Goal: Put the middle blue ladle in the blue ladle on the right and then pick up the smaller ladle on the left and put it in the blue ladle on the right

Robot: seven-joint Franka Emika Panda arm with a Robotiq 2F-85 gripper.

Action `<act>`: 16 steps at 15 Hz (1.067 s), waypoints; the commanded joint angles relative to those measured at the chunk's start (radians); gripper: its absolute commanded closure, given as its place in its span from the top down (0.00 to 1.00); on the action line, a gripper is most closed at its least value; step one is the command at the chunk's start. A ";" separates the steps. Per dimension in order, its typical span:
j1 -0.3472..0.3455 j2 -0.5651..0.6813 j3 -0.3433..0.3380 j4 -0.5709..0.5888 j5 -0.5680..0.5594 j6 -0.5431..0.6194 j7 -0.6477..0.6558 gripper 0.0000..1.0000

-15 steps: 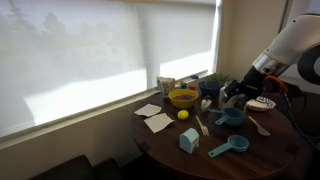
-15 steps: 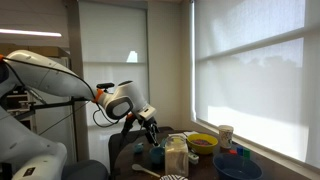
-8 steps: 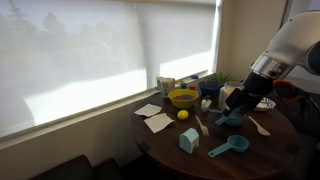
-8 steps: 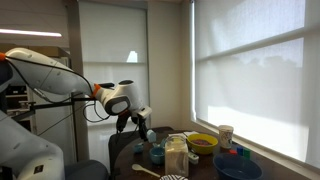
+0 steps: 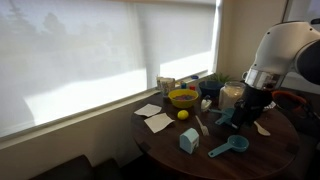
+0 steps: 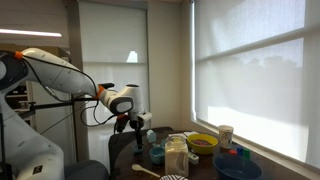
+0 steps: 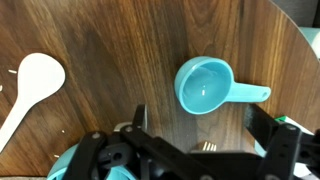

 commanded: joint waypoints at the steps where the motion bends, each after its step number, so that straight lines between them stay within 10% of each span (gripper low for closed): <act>1: -0.036 0.057 0.036 0.037 -0.060 -0.042 0.001 1.00; 16: -0.043 0.067 0.031 0.034 -0.079 -0.040 0.000 0.00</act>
